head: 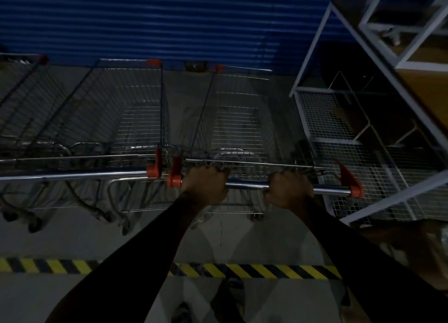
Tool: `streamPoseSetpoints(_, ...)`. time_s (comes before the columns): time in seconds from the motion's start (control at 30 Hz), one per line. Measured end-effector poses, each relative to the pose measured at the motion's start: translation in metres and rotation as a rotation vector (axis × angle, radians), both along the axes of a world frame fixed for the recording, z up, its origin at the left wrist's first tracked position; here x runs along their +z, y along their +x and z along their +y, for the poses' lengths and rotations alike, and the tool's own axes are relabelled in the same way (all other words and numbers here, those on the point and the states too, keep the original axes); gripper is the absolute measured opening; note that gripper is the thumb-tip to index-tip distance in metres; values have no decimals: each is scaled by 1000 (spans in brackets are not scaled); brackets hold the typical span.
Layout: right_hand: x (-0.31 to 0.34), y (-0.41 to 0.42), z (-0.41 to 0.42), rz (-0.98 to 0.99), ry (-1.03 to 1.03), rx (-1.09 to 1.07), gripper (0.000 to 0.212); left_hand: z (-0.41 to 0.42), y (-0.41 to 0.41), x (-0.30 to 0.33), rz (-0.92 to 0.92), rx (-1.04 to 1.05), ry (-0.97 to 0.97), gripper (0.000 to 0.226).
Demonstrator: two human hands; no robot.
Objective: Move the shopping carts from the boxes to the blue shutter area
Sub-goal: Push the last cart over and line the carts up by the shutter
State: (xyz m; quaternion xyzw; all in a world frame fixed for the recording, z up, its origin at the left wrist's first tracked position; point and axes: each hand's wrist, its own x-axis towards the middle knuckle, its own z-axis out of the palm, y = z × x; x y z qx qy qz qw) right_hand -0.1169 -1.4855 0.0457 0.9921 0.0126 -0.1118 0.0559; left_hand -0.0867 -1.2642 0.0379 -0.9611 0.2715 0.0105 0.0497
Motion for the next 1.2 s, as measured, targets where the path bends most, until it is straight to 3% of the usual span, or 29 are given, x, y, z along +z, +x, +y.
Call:
streamPoseSetpoints(0.4,-2,-14,1,-86,-86,82,40,-2,-15,0,64,59,6,36)
streamPoseSetpoints(0.6,4,-12,0,-11,45,39,40,-3,-23,0,38,86,1,39)
streamPoseSetpoints(1.2,-2,-19,-3,-56,47,61,36,-1,-27,-2,-11,73,43,35)
